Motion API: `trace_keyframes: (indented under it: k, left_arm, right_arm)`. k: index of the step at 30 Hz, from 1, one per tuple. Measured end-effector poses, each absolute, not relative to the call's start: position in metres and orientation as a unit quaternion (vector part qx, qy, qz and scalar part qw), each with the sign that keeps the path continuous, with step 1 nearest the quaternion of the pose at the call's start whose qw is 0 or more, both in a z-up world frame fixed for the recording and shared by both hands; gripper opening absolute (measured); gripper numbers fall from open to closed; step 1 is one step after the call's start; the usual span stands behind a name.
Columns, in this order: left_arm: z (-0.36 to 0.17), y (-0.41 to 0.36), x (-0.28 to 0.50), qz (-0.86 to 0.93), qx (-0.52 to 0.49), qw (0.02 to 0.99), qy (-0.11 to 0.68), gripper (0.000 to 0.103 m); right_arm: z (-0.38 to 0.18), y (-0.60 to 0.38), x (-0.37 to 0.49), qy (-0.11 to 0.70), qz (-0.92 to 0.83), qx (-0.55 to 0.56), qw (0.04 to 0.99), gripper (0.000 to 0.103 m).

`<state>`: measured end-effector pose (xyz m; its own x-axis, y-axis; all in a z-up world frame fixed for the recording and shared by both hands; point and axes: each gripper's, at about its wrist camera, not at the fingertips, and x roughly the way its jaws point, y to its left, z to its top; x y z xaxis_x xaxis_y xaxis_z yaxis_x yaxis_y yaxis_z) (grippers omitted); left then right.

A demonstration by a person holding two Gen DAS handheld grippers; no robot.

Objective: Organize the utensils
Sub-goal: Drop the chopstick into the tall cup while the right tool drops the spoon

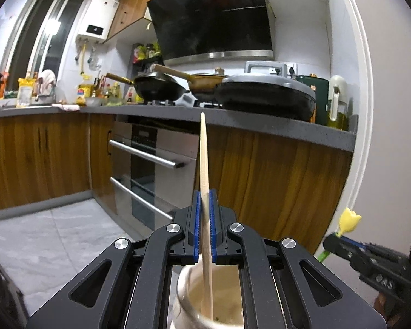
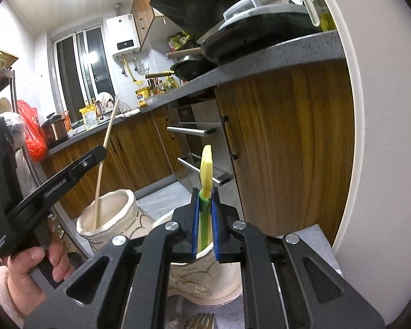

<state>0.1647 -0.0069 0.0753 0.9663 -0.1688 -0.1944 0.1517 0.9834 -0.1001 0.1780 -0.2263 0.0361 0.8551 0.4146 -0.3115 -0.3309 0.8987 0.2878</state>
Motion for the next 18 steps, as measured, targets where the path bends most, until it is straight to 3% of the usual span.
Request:
trace_keyframes:
  k: [18]
  left_arm:
    - [0.066,-0.003,0.123,-0.081,-0.01,0.991,0.108,0.007]
  right_arm:
    - [0.034,-0.218,0.185,0.199,0.195,0.101,0.955,0.008]
